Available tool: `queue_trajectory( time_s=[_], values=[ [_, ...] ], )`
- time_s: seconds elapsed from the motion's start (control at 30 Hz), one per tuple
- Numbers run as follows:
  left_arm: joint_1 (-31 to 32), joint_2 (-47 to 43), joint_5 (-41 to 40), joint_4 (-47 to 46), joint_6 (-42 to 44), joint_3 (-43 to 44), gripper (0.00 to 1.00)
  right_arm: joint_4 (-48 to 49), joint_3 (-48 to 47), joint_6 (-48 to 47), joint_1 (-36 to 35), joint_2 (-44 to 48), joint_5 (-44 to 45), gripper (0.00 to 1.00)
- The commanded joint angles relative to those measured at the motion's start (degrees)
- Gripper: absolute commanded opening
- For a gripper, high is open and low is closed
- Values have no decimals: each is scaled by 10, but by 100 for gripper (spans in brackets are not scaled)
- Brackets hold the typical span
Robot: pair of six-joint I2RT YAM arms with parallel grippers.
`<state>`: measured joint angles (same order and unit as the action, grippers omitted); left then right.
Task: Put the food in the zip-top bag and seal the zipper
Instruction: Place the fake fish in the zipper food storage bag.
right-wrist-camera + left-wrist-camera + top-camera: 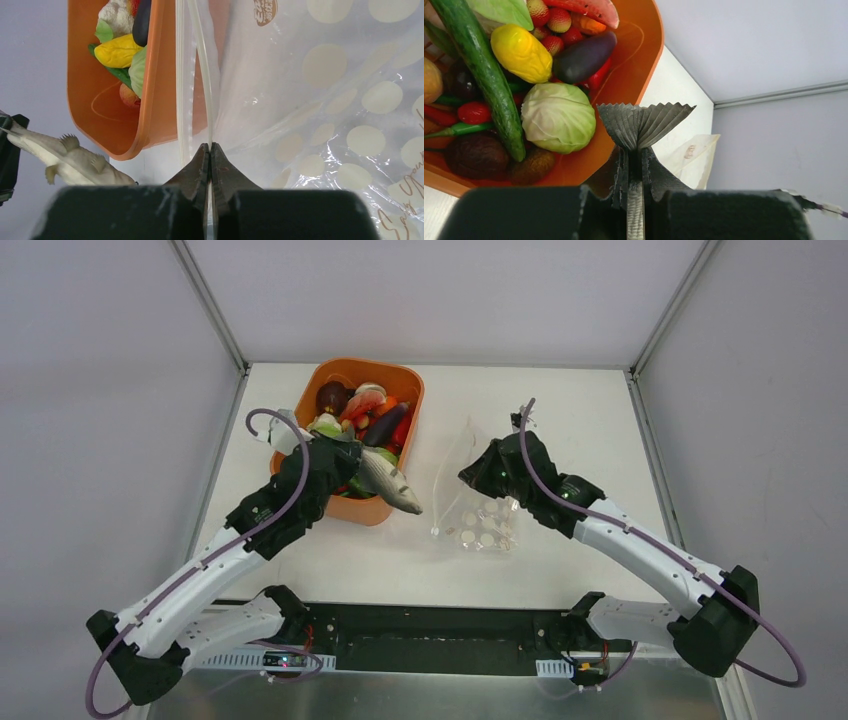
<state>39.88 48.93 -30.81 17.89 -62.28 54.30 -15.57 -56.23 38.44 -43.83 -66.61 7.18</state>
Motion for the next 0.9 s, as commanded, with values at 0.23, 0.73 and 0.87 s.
queue_trajectory(
  time_s=[0.23, 0.73, 0.87],
  values=[
    [92, 83, -176, -41, -38, 76, 0, 47, 14, 25, -38, 18, 78, 0],
    [135, 183, -256, -51, -8, 122, 0, 57, 1, 28, -47, 19, 44, 0],
    [149, 205, -282, -42, 4, 134, 0, 61, -1, 31, -48, 26, 41, 0]
  ],
)
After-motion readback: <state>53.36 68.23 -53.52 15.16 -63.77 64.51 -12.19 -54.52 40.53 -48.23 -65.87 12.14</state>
